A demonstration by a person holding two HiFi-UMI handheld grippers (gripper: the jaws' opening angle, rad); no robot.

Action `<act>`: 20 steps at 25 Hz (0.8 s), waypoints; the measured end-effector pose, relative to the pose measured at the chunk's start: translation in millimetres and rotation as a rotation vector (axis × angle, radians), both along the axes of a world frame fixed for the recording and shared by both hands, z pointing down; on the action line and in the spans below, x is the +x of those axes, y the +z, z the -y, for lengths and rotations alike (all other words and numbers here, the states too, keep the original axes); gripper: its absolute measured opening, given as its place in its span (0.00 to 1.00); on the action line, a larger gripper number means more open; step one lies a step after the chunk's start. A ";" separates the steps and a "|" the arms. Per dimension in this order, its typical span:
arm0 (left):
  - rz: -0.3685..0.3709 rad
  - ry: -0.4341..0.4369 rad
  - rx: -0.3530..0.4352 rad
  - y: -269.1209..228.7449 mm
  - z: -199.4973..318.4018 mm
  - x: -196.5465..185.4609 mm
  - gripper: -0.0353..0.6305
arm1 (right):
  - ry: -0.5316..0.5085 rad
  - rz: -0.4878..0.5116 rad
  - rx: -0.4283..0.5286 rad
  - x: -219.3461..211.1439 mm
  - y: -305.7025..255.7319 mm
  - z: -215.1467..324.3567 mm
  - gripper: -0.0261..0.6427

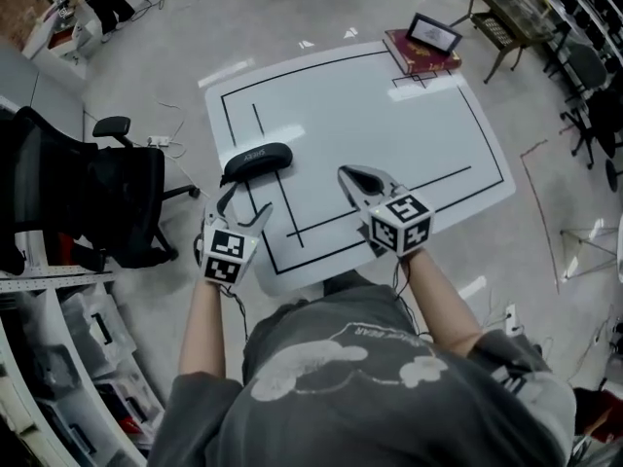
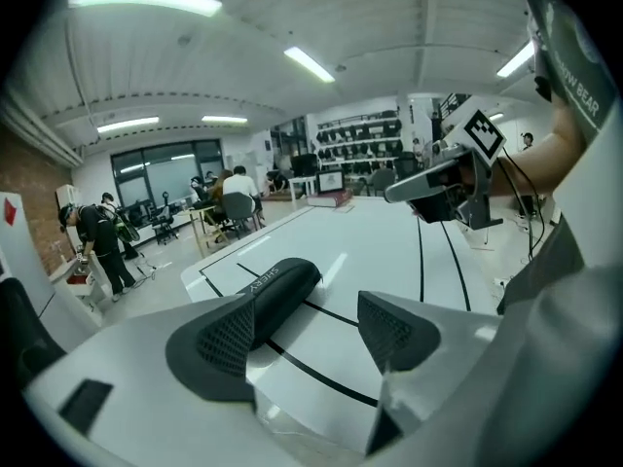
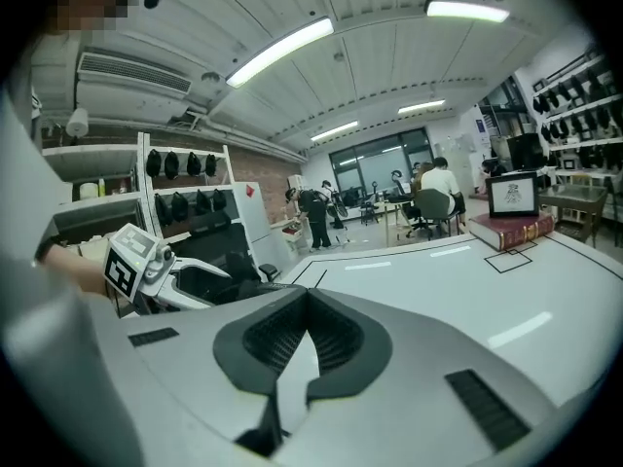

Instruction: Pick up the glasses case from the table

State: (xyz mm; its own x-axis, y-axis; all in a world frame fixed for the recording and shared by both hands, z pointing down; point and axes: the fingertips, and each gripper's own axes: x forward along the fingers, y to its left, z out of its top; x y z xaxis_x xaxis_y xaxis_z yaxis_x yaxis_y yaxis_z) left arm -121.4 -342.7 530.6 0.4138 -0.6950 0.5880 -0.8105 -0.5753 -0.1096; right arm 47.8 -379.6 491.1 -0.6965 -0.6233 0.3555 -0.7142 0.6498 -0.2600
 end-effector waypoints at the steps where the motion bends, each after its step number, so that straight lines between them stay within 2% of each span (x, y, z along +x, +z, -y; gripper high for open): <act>1: 0.018 0.000 -0.013 2.7 5.9 1.6 0.53 | -0.013 -0.001 -0.004 0.6 2.2 7.4 0.04; 5: 0.122 0.027 -0.040 13.0 30.4 6.0 0.59 | -0.057 0.001 -0.030 3.0 10.8 32.9 0.04; 12: 0.381 0.196 -0.121 37.4 60.7 4.0 0.65 | -0.094 0.013 -0.062 5.8 24.0 70.1 0.04; 20: 0.494 0.309 -0.238 68.7 84.8 0.5 0.65 | -0.117 0.012 -0.098 8.7 40.7 94.3 0.04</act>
State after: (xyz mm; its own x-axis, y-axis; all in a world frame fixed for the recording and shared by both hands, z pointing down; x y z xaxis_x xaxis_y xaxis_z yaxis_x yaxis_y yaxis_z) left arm -120.9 -427.5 599.3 0.2149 -0.4134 0.8848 -0.4890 -0.8298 -0.2689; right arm 56.5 -473.9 531.8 -0.7669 -0.5002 0.4022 -0.6316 0.6995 -0.3343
